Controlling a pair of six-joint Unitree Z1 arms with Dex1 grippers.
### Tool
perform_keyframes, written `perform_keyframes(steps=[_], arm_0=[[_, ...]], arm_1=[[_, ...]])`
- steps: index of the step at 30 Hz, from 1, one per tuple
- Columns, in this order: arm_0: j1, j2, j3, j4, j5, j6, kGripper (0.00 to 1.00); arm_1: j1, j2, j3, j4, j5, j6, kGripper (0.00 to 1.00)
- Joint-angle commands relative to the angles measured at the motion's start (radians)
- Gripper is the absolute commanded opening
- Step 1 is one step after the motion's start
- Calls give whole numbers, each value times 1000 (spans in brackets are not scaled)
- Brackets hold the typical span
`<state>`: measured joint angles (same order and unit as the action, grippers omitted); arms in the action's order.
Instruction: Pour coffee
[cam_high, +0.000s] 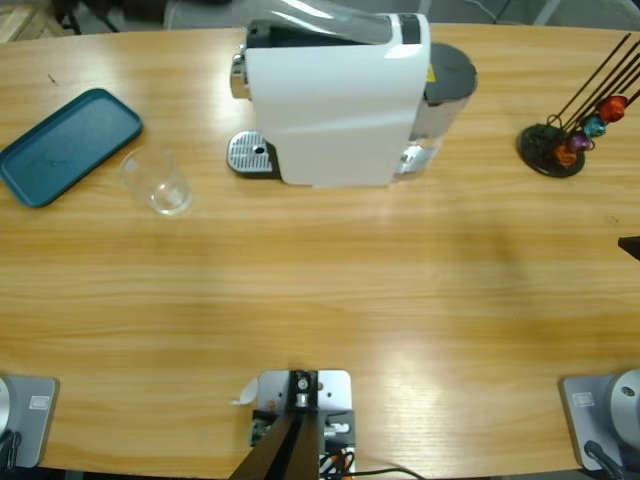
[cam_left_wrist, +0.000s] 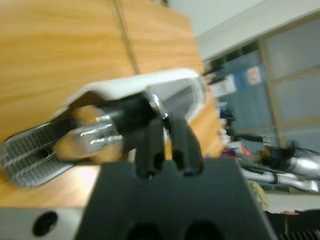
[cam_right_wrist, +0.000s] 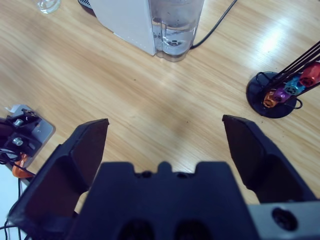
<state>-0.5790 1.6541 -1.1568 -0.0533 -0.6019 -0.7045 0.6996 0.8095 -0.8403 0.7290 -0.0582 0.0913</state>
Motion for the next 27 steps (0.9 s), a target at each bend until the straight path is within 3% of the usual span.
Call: perform_keyframes(steps=[1, 3, 4, 6, 7, 11, 18, 22, 25, 27], arm_0=[[-46, -59, -36, -6, -12, -10, 0], [-64, -61, -40, -11, -15, 32, 12], [-86, -73, -40, -8, 6, 75, 235], [-119, -100, -26, -8, 71, 193, 789], [-134, -111, -19, -8, 101, 257, 934], [-174, -166, 37, -8, 153, 529, 974], [-317, -307, 259, 82, 501, 855, 1000], [-352, -350, 357, 84, 628, 895, 1000], [-358, -367, 386, 84, 661, 905, 1000], [-358, -374, 386, 84, 672, 905, 1000]], arm_1=[[7, 44, 15, 10, -114, 87, 987], [-22, 63, 20, 0, -238, 175, 964], [-52, 71, 31, -25, -255, 201, 965], [-112, 109, 50, -69, -252, 223, 970], [-124, 130, 57, -83, -253, 233, 980], [-167, 180, 128, -212, -255, 271, 986], [-308, 208, 297, -495, -252, 279, 979], [-349, 292, 337, -616, -252, 248, 967], [-362, 389, 376, -740, -235, 246, 853], [-375, 438, 404, -815, -228, 246, 838]])
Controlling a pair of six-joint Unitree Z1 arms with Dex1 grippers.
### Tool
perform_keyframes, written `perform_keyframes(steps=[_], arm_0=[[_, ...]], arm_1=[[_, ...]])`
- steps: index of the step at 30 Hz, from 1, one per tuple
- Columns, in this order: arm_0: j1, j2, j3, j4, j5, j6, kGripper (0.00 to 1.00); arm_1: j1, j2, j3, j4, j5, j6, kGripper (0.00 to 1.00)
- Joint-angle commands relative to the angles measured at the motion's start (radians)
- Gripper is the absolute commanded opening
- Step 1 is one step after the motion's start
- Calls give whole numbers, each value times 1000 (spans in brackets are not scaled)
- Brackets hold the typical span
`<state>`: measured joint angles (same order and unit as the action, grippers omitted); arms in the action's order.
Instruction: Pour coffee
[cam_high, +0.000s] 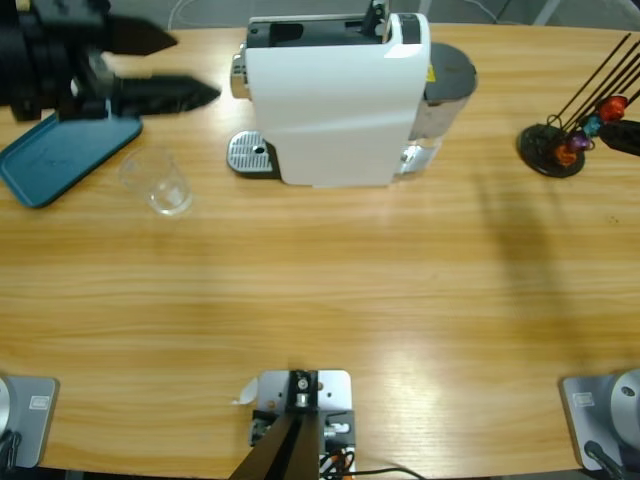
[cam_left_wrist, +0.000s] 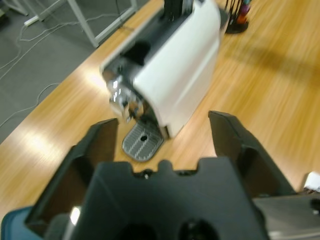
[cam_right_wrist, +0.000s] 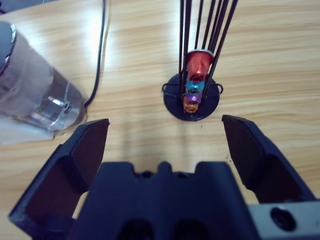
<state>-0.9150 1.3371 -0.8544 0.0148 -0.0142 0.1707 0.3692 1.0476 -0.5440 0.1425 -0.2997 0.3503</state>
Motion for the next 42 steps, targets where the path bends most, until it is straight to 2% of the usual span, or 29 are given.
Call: perform_keyframes(steps=[1, 5, 12, 16, 18, 24, 27, 37, 42], arm_0=[[-22, -59, 81, 15, 91, 30, 1000], [-22, -62, 66, 13, 100, 29, 1000], [-22, -49, 68, 8, 100, 25, 1000], [-28, -50, 69, 8, 100, 18, 1000], [-28, -56, 68, 9, 100, 17, 1000], [-31, -55, 72, 8, 100, 9, 1000], [-32, -49, 68, 8, 100, 9, 1000], [-32, -46, 67, 5, 103, 16, 1000], [-32, -47, 71, 5, 103, 16, 1000]], arm_1=[[-58, 219, 123, -266, 16, -14, 835], [-125, 248, 176, -382, 22, -30, 776], [-156, 224, 215, -456, 32, -38, 723], [-186, 221, 230, -500, 39, -47, 606], [-200, 225, 230, -520, 51, -47, 605], [-219, 244, 231, -541, 66, -48, 588], [-220, 259, 233, -557, 71, -57, 477], [-233, 288, 239, -581, 78, -54, 459], [-244, 306, 245, -604, 77, -56, 384]])
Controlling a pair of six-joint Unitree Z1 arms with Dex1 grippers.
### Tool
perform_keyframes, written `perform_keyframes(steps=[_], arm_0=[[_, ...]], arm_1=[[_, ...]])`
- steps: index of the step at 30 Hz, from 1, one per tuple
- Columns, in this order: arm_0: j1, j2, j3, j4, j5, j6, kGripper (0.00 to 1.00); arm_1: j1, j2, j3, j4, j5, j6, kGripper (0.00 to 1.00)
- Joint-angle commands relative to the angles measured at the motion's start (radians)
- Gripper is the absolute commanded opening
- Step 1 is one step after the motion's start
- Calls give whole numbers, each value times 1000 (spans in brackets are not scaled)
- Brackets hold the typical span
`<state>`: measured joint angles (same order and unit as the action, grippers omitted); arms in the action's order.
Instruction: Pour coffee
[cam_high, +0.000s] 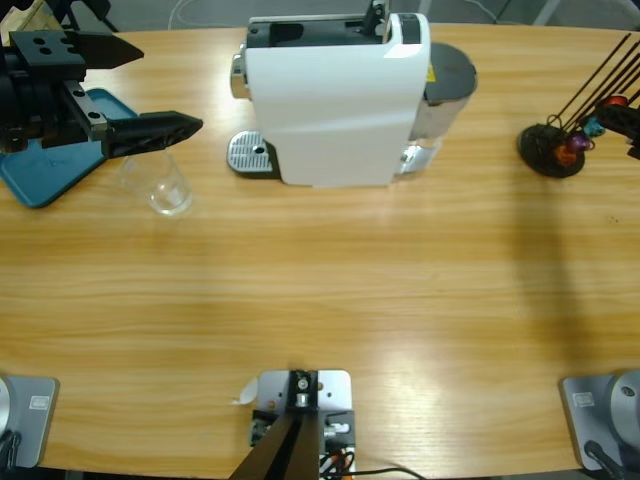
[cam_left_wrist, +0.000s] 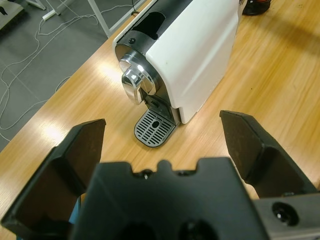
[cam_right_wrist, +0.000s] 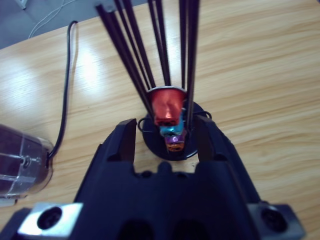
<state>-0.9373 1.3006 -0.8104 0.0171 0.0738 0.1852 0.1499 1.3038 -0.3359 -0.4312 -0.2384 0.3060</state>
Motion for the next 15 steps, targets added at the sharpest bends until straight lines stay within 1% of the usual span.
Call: perform_keyframes(steps=[1, 3, 8, 10, 11, 15], arm_0=[[-9, -13, 30, 3, 15, 2, 1000], [-9, -18, 33, 3, 15, 2, 1000], [-9, -21, 36, 3, 15, 2, 1000], [-9, -20, 37, 3, 15, 2, 1000], [-9, -20, 38, 3, 15, 2, 1000], [-9, -18, 38, 3, 15, 0, 1000]], arm_1=[[-26, 53, 37, -32, 16, -11, 384], [-29, 57, 37, -36, 16, -11, 353], [-35, 75, 37, -54, 16, -13, 350], [-36, 75, 37, -57, 18, -15, 333], [-36, 75, 38, -57, 18, -16, 285], [-36, 77, 40, -60, 18, -22, 223]])
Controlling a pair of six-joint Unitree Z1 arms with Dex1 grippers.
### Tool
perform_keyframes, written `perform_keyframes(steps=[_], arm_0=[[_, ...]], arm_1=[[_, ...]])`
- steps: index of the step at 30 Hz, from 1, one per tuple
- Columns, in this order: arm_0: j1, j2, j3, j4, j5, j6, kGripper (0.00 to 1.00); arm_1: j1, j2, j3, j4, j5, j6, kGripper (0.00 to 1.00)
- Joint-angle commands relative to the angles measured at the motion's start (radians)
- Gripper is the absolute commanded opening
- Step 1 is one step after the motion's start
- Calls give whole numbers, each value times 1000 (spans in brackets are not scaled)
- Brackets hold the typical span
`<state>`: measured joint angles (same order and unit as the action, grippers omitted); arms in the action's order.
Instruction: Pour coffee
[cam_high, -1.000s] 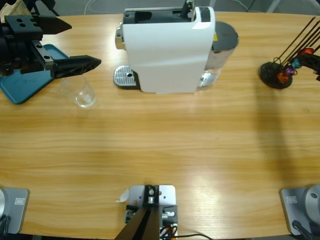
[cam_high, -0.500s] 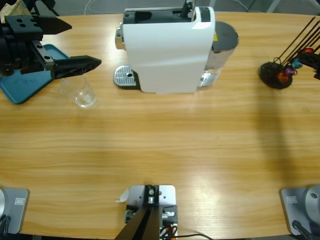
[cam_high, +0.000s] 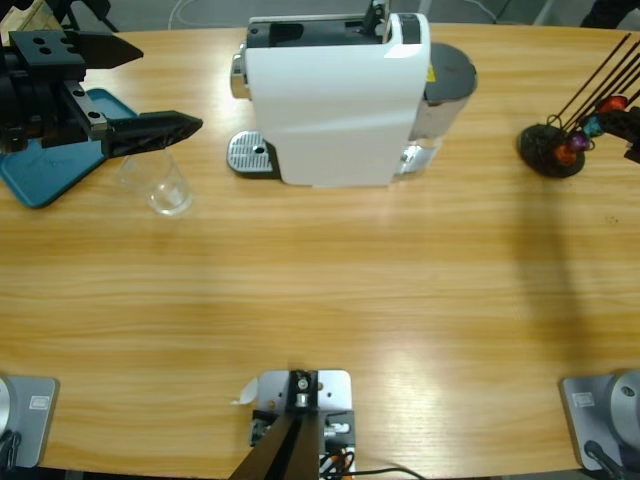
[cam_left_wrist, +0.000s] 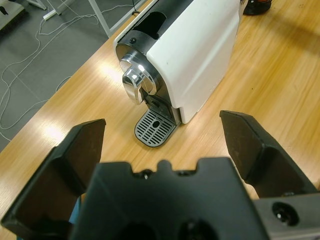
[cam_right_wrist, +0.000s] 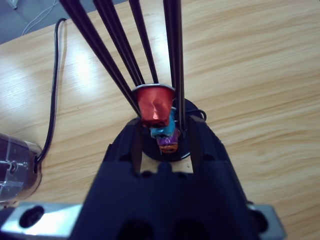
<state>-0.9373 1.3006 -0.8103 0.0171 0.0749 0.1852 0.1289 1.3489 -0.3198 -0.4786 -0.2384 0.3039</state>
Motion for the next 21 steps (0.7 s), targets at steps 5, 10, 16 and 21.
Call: perform_keyframes(steps=[5, 10, 16, 21], arm_0=[[-9, -22, 40, 3, 14, 0, 1000], [-9, -23, 42, 3, 14, 0, 1000], [-9, -23, 58, 3, 14, -3, 1000], [-9, -24, 68, 3, 14, -3, 1000]], arm_1=[[-15, 30, 27, -12, 16, -20, 184], [-15, 15, 25, -19, 17, -20, 112], [-15, 6, 24, -47, 31, -22, 98], [-15, -4, 25, -50, 36, -22, 94]])
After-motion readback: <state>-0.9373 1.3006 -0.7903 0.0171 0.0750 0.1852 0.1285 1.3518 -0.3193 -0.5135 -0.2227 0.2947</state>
